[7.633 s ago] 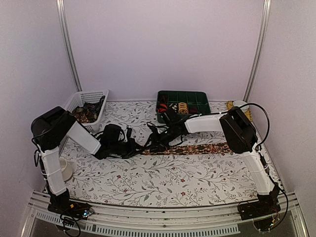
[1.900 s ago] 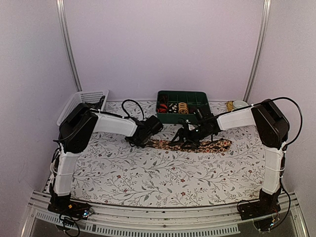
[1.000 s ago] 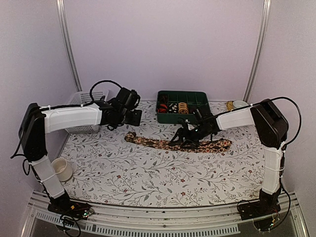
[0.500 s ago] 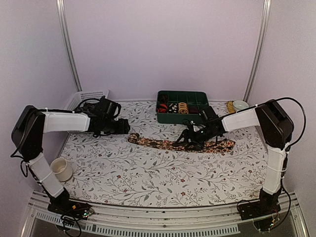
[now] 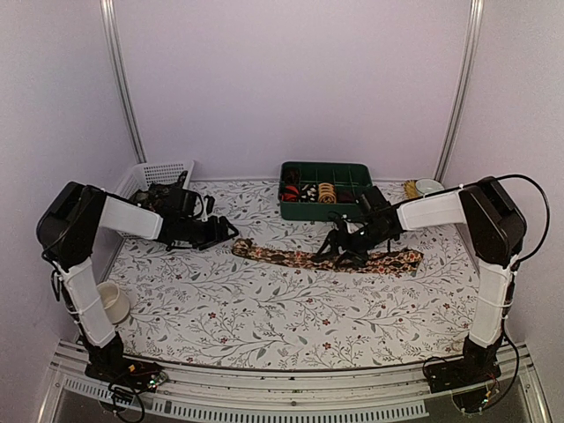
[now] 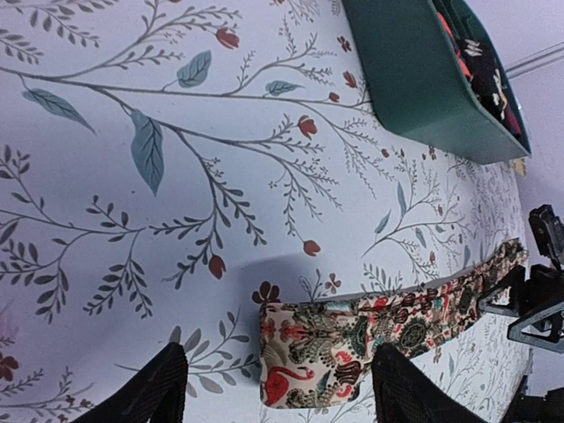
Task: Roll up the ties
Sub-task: Roll the tie at the center of the board.
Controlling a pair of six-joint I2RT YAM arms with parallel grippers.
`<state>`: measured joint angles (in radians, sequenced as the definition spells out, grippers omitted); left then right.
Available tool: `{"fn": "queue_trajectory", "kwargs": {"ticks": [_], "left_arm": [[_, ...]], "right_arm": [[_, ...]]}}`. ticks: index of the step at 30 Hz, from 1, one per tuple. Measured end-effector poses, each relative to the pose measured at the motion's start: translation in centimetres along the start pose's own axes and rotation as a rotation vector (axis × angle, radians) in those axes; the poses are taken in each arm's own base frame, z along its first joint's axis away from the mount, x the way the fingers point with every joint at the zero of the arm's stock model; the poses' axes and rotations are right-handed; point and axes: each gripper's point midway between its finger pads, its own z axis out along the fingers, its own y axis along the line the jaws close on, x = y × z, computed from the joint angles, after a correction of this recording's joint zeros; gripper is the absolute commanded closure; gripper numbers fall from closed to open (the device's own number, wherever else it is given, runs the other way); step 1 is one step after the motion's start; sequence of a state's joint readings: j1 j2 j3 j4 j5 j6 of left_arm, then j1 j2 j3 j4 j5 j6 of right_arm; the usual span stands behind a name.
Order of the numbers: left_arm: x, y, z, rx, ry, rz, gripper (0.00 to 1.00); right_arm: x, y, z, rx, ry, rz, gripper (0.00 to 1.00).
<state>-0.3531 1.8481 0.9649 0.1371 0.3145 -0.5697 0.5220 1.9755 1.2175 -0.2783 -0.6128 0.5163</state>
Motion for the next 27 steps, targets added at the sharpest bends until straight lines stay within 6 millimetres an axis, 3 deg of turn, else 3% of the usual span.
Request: {"fn": "queue_trajectory", "kwargs": {"ticks": [4,14,27], "left_arm": [[1.1,-0.4,0.6,0.066,0.031,-0.027,0.32],[2.9,-0.7,1.6,0.146,0.073,-0.071,0.38],[2.8,-0.8,2.8,0.206,0.056,-0.079,0.48]], "right_arm": [[-0.7,0.7,-0.3,-0.007,-0.011,-0.006,0.22],[-3.4,5.0,-1.2,-0.08,-0.07,-0.078,0.22],[-5.6,14.8,-1.3,-0.29,-0.14,-0.201,0.31]]}}
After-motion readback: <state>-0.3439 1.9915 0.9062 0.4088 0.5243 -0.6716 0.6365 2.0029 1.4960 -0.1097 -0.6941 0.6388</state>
